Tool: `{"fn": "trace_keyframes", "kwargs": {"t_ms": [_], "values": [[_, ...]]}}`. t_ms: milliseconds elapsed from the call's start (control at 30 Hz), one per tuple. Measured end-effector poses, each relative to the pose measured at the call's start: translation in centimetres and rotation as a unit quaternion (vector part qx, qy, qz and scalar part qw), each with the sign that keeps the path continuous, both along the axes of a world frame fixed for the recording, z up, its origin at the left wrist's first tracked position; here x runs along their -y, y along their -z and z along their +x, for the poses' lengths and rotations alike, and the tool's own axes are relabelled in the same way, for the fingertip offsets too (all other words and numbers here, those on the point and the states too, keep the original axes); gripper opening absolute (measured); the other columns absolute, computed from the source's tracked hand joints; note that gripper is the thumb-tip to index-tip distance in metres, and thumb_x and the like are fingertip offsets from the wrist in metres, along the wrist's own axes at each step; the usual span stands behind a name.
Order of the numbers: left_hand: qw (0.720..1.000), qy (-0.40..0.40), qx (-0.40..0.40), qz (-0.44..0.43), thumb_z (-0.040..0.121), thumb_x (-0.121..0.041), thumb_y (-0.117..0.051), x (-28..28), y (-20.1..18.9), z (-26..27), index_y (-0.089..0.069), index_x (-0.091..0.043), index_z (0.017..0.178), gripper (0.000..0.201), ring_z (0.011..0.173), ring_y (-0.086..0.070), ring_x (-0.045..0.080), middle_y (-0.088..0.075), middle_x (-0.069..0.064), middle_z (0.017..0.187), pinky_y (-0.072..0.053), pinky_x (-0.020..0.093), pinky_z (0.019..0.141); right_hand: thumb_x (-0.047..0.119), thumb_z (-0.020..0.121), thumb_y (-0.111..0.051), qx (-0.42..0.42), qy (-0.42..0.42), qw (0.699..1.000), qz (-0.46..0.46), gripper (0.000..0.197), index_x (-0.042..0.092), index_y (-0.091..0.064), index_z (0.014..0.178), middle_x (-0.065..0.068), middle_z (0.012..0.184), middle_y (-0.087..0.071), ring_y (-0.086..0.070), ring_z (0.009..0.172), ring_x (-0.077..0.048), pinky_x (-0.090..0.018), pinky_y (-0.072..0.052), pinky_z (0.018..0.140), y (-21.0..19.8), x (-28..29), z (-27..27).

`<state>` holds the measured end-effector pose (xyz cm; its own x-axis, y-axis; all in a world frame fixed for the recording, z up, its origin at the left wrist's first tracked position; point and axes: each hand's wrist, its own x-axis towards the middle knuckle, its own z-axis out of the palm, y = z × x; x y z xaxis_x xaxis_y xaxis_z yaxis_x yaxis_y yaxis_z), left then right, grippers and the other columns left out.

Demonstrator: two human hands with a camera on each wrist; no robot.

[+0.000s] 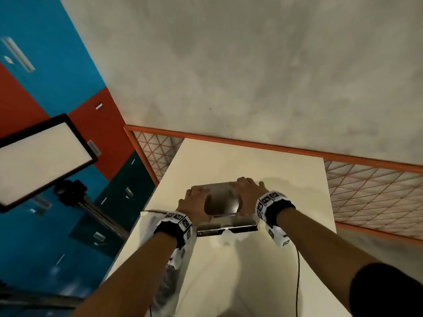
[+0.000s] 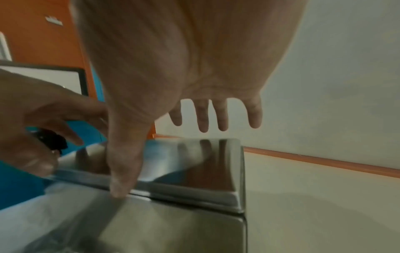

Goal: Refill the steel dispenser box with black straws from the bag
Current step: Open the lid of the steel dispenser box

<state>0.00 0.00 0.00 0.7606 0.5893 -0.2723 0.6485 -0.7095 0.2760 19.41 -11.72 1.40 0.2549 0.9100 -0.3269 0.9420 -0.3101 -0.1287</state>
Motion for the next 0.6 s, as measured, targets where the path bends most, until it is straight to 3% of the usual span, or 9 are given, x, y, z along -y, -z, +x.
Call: {"fn": "trace_keyframes", "kwargs": {"t_ms": [300, 433, 600], "values": [[0.993, 0.055, -0.098, 0.019, 0.057, -0.061, -0.078, -3.4, 1.6, 0.7, -0.015, -0.031, 0.153, 0.119, 0.146, -0.017, 0.035, -0.010, 0.005, 0.161, -0.035, 0.061, 0.109, 0.070, 0.050, -0.078, 0.057, -0.041, 0.995, -0.071, 0.127, 0.038, -0.005, 0.149, -0.002, 0.154, -0.020, -0.023, 0.141, -0.031, -0.067, -0.024, 0.107, 0.3, -2.2, -0.3], [0.993, 0.065, -0.094, 0.011, 0.054, -0.062, -0.081, -3.9, 2.2, 0.8, -0.009, -0.035, 0.153, 0.126, 0.141, -0.024, 0.037, -0.012, 0.004, 0.158, -0.040, 0.059, 0.104, 0.069, 0.051, -0.079, 0.053, -0.043, 0.994, -0.089, 0.129, 0.039, -0.002, 0.150, -0.001, 0.154, -0.018, -0.021, 0.141, -0.032, -0.067, -0.026, 0.104, 0.4, -2.9, -0.8], [0.993, 0.068, -0.092, -0.002, 0.051, -0.063, -0.083, -4.3, 2.0, 1.1, -0.008, -0.037, 0.152, 0.129, 0.131, -0.034, 0.037, -0.021, 0.003, 0.148, -0.045, 0.058, 0.099, 0.069, 0.051, -0.079, 0.056, -0.047, 0.993, -0.093, 0.128, 0.039, -0.002, 0.149, -0.002, 0.146, -0.025, -0.029, 0.133, -0.031, -0.066, -0.032, 0.100, 0.4, -3.5, -0.9]]}}
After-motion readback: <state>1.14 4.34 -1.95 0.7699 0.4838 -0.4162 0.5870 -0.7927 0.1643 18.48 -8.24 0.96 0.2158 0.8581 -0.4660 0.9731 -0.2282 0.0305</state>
